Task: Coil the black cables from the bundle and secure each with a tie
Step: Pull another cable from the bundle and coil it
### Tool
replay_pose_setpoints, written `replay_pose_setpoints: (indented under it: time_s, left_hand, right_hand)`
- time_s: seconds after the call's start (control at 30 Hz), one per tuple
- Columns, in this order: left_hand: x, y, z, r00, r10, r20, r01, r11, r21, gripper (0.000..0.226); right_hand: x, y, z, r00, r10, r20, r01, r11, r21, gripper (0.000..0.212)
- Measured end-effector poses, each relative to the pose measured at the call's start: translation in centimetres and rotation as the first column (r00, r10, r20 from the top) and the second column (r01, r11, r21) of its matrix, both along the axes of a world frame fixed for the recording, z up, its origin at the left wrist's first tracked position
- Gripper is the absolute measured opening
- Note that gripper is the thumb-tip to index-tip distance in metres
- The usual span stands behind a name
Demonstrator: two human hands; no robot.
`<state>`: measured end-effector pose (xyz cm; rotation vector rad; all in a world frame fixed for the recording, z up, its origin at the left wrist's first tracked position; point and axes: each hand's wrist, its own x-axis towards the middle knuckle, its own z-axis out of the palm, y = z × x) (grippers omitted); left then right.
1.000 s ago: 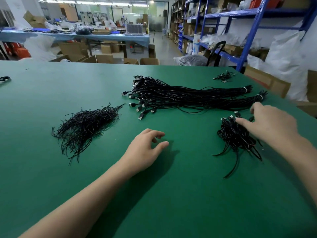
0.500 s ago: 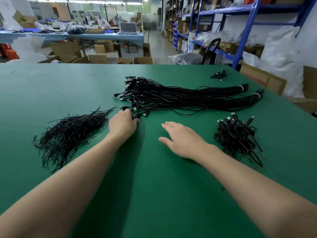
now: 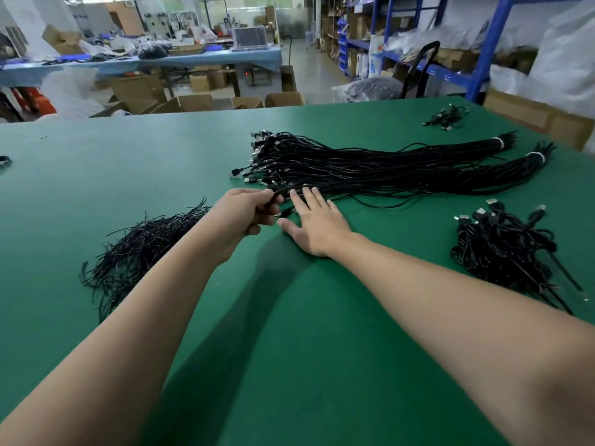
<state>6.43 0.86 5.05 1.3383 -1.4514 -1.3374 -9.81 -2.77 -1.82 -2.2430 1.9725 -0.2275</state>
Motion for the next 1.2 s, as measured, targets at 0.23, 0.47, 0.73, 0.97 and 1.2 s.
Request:
replay_pose_setpoints:
  time_s: [0.23, 0.47, 0.73, 0.97, 1.2]
  left_hand:
    - [4.2, 1.2, 3.1, 0.879, 0.044, -0.475, -0.001, 0.996, 0.091, 0.027]
    - [5.1, 4.0, 2.2, 0.934, 0.128, -0.333, -0.143, 0.989, -0.021, 0.028]
    - [-0.3, 10.3, -2.7, 0.998, -0.017, 0.059, 0.026, 0.987, -0.158, 0.015]
    - [-0.6, 12.0, -3.8, 0.919, -0.221, 0.327, 0.306, 0.922, -0.237, 0.021]
    - [-2.4, 12.2, -1.8, 0.933, -0.145, 0.331, 0.333, 0.7, -0.632, 0.068]
  right_hand:
    - [-0.7, -1.5, 0.0, 1.0, 0.016, 0.01, -0.016, 0.997, 0.071, 0.075]
    - [0.9, 2.1, 2.0, 0.766, -0.04, 0.641, -0.024, 0.996, 0.091, 0.055]
    - [-0.2, 11.2, 5.2, -0.531, -0.324, 0.783, -0.328, 0.93, 0.163, 0.039]
    - [-0.8, 17.1, 6.4, -0.459, -0.332, 0.824, -0.177, 0.943, 0.281, 0.035]
    - [0.4, 21.3, 8.5, -0.06, -0.338, 0.939, -0.496, 0.826, 0.266, 0.034]
